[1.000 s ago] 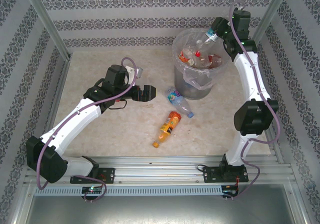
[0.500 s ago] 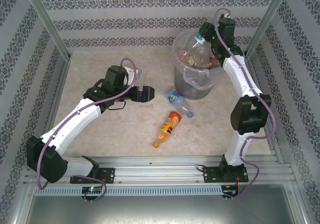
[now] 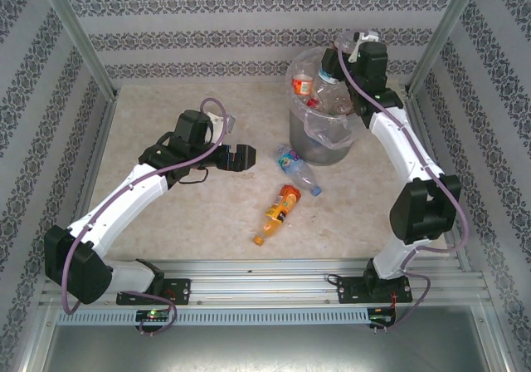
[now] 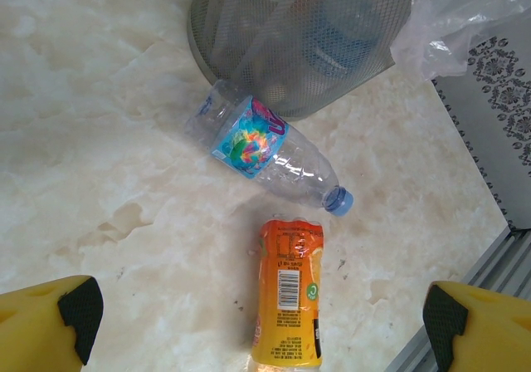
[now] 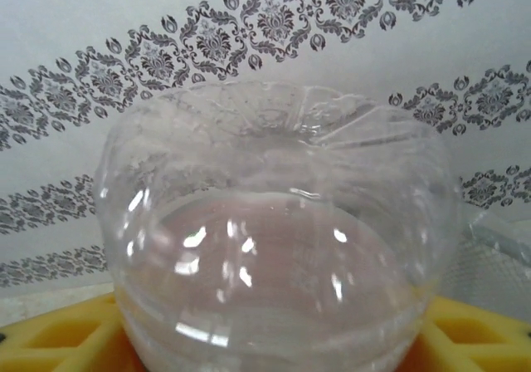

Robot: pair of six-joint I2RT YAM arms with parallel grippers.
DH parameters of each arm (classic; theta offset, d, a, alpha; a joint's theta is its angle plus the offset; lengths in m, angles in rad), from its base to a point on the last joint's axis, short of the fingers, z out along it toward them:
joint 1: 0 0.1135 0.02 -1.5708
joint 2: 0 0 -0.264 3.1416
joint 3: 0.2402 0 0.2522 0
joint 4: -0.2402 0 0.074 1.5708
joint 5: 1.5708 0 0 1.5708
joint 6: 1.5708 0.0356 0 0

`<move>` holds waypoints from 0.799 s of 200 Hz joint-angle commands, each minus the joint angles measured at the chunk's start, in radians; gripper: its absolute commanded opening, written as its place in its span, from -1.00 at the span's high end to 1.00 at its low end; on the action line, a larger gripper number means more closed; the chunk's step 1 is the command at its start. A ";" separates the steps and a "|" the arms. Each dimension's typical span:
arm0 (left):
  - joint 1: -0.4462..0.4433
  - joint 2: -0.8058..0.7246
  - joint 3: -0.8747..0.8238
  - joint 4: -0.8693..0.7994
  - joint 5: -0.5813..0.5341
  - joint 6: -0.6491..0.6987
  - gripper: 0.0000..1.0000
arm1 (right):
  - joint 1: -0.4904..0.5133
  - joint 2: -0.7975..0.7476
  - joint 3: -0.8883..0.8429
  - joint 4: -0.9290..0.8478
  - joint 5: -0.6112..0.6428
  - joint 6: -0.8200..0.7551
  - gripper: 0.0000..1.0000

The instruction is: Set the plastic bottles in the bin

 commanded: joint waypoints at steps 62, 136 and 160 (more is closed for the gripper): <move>0.012 -0.034 -0.009 -0.040 -0.020 0.026 -1.00 | -0.052 -0.048 0.003 -0.032 -0.070 0.027 -0.58; 0.013 -0.032 -0.005 -0.051 -0.022 0.024 -1.00 | -0.010 0.090 0.160 -0.187 -0.069 -0.050 -0.02; 0.012 -0.033 -0.003 -0.062 -0.028 0.027 -1.00 | -0.006 0.160 0.249 -0.271 -0.111 -0.067 -0.03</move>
